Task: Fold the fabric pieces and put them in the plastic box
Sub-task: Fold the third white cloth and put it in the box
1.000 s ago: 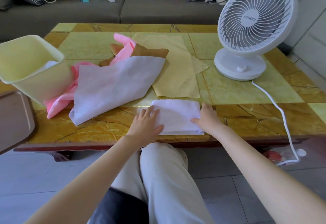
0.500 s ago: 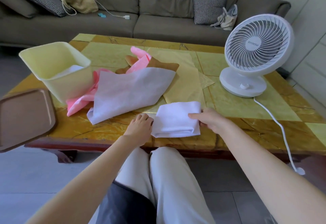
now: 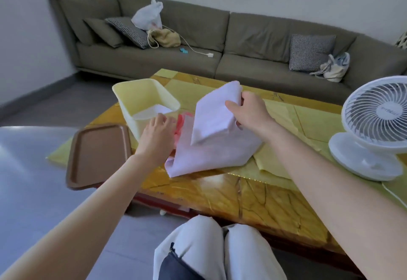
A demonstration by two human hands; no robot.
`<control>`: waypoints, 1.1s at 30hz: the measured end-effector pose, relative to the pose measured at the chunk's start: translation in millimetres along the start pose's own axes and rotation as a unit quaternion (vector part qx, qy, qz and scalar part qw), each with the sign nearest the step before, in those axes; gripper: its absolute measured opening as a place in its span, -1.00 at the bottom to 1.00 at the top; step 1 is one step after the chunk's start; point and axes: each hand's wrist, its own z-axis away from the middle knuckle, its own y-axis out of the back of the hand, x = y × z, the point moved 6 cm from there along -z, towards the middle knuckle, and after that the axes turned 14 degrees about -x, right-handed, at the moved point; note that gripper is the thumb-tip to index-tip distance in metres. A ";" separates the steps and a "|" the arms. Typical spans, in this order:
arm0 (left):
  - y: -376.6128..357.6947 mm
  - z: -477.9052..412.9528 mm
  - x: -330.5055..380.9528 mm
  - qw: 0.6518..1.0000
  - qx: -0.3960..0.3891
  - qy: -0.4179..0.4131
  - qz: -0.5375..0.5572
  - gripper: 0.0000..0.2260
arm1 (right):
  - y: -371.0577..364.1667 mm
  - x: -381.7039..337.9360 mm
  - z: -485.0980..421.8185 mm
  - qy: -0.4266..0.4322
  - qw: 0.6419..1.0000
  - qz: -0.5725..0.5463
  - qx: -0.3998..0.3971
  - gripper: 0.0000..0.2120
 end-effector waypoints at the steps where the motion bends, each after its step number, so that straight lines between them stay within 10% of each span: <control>1: 7.1 -2.3 -14.6 1.000 0.017 0.015 -0.002 -0.58 | -5.7 -13.4 -8.7 0.016 1.000 -0.018 0.001 -0.80; 11: 14.3 -11.0 -92.0 0.996 0.065 0.056 0.040 -0.81 | -81.8 -101.8 -104.8 0.085 0.983 -0.162 -0.010 -0.76; 17: 11.3 -13.6 -98.8 0.992 0.104 0.034 0.065 -0.89 | -155.4 -79.3 -141.3 -0.035 0.958 -0.281 -0.034 -0.52; 28: 8.6 -11.4 -99.1 0.987 0.145 0.021 0.066 -0.93 | -174.4 -58.3 -152.6 -0.041 0.992 0.070 -0.092 -0.72; 33: 8.2 -11.1 -101.6 0.986 0.149 0.021 0.070 -0.90 | -168.3 -54.8 -152.5 0.012 0.998 -0.061 -0.032 -0.87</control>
